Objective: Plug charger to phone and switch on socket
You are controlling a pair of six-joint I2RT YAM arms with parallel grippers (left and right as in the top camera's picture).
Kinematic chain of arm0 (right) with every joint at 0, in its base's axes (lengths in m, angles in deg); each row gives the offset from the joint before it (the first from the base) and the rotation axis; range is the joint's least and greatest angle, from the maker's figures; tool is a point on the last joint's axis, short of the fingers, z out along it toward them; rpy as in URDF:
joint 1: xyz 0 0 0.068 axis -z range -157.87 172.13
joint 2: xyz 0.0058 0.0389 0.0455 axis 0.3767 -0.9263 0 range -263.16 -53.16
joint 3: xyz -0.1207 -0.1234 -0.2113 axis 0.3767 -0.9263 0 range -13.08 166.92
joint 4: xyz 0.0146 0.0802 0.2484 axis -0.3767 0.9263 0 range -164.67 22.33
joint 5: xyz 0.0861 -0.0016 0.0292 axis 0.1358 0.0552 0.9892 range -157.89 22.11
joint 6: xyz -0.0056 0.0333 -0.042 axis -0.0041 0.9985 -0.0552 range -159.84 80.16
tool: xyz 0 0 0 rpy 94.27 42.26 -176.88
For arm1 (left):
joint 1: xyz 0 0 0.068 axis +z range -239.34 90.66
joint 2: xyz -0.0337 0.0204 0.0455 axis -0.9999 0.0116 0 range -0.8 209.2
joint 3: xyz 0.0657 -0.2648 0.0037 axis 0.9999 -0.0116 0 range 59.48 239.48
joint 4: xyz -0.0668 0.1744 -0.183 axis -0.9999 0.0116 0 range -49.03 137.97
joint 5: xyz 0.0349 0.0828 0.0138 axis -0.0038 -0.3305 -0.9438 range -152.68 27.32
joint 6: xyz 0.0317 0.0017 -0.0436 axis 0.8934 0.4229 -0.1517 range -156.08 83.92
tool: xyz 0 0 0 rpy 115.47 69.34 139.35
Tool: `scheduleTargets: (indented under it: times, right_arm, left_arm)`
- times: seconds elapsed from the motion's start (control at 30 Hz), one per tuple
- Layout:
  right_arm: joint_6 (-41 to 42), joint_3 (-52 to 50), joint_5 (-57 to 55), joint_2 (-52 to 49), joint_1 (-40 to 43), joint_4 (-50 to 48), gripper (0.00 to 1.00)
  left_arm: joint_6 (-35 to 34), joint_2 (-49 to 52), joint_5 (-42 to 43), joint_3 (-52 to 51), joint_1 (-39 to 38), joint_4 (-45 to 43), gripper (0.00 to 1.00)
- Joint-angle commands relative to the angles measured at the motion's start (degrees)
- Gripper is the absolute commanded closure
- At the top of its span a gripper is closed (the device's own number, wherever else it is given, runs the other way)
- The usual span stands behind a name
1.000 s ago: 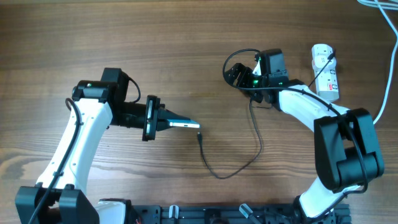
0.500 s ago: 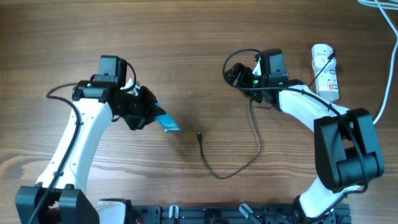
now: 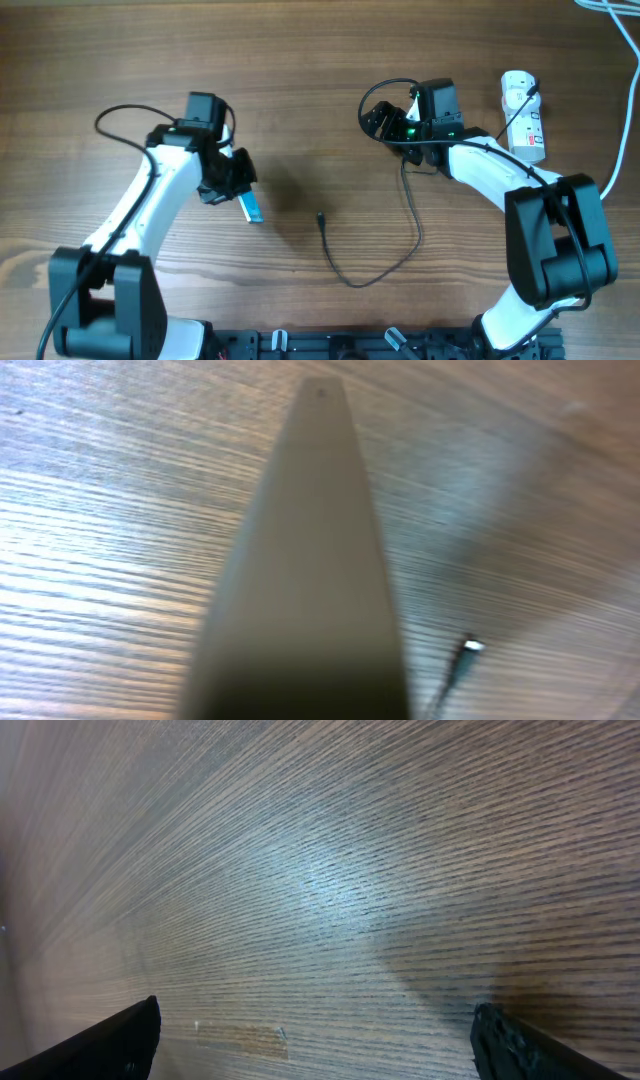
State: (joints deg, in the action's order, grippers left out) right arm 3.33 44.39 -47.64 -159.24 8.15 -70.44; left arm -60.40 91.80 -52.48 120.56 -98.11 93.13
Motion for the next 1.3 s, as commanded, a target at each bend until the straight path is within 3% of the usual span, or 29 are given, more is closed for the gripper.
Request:
scheduleTargets:
  times: [0.0, 0.23, 0.47, 0.8, 0.87, 1.0, 1.27]
  right_arm:
    - [-0.98, 0.15, -1.22, -0.59, 0.07, -0.11, 0.0]
    - [-0.96, 0.15, -1.22, -0.57, 0.07, -0.11, 0.0]
    - [-0.96, 0.15, -1.22, -0.59, 0.07, -0.11, 0.0]
    - [-0.98, 0.15, -1.22, -0.59, 0.07, -0.11, 0.0]
    - [-0.98, 0.15, -1.22, -0.57, 0.07, -0.11, 0.0]
    - [-0.98, 0.15, -1.22, -0.59, 0.07, -0.11, 0.0]
    - [-0.98, 0.15, -1.2, -0.59, 0.07, -0.11, 0.0]
  left_arm:
    - [-3.39, 0.85, -8.83, -0.24, -3.54, -0.31, 0.96]
    - [-9.14, 3.1, -14.38, -0.24, -10.25, -0.28, 0.96]
    - [-9.64, 4.72, -14.36, -0.5, -10.51, -1.42, 0.91]
    - [-12.2, 4.83, -14.38, -2.19, -10.51, -3.1, 0.96]
    - [-12.2, 4.83, -14.38, -3.8, -10.51, -5.53, 0.9]
    - [-12.17, 4.83, -14.38, -4.7, -10.49, -7.02, 0.93]
    - [-12.17, 5.03, -14.38, -5.01, -10.51, -7.87, 0.84]
